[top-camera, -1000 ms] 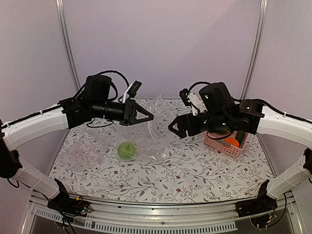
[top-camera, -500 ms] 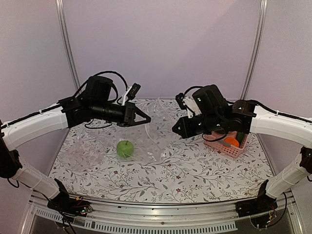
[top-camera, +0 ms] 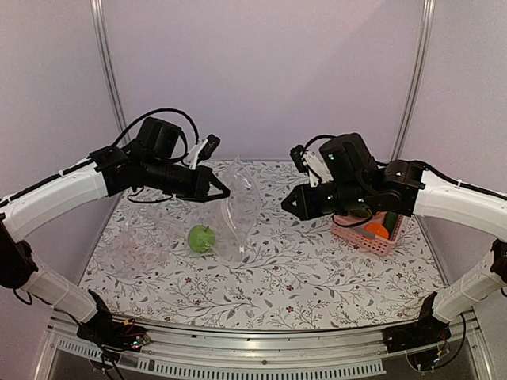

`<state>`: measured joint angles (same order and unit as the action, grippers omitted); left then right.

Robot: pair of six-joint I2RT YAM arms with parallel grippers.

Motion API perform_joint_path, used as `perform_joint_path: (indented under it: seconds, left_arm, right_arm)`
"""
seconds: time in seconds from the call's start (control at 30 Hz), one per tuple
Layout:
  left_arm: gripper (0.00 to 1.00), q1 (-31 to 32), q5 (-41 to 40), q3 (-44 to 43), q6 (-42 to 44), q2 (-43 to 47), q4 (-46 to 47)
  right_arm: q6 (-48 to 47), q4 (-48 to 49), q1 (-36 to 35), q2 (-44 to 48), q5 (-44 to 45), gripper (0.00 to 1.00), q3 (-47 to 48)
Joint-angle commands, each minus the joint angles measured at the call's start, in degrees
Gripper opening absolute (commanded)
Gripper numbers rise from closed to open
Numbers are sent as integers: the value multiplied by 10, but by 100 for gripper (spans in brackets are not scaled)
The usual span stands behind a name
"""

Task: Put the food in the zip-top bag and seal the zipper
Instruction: Pick up the fake fruit from the bin.

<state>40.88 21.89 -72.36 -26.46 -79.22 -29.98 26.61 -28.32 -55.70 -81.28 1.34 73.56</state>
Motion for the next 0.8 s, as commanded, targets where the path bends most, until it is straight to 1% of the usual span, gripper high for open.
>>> perform_joint_path:
  seconds: [0.0,0.1,0.17,0.23,0.37,0.4,0.5,0.6,0.67,0.77]
  left_arm:
    - [0,-18,27,-42,57,-25,-48]
    - [0,-33,56,-70,96,-42,-74]
    - [0,-43,79,-84,121,-52,-82]
    - [0,-52,102,-91,141,-60,-83]
    - [0,-67,128,-82,179,-61,-70]
    - [0,-73,135,-75,181,-60,-61]
    - [0,-92,160,-44,173,-49,-29]
    - [0,-109,156,-30,169,-37,-28]
    - [0,-113,138,-20,167,-26,-23]
    - [0,-114,126,-14,166,-15,-23]
  right_arm:
    - [-6,-19,4,24,49,20,5]
    - [-21,-49,12,41,90,34,3]
    - [-27,-68,29,58,104,41,-5]
    - [-30,-82,54,74,115,45,-22]
    - [-34,-104,128,97,111,50,-57]
    - [-33,-110,156,101,108,51,-64]
    - [-40,-121,212,103,106,52,-84]
    - [-52,-127,266,96,98,53,-100]
    - [-59,-129,301,85,93,53,-108]
    - [-71,-130,350,52,70,53,-115]
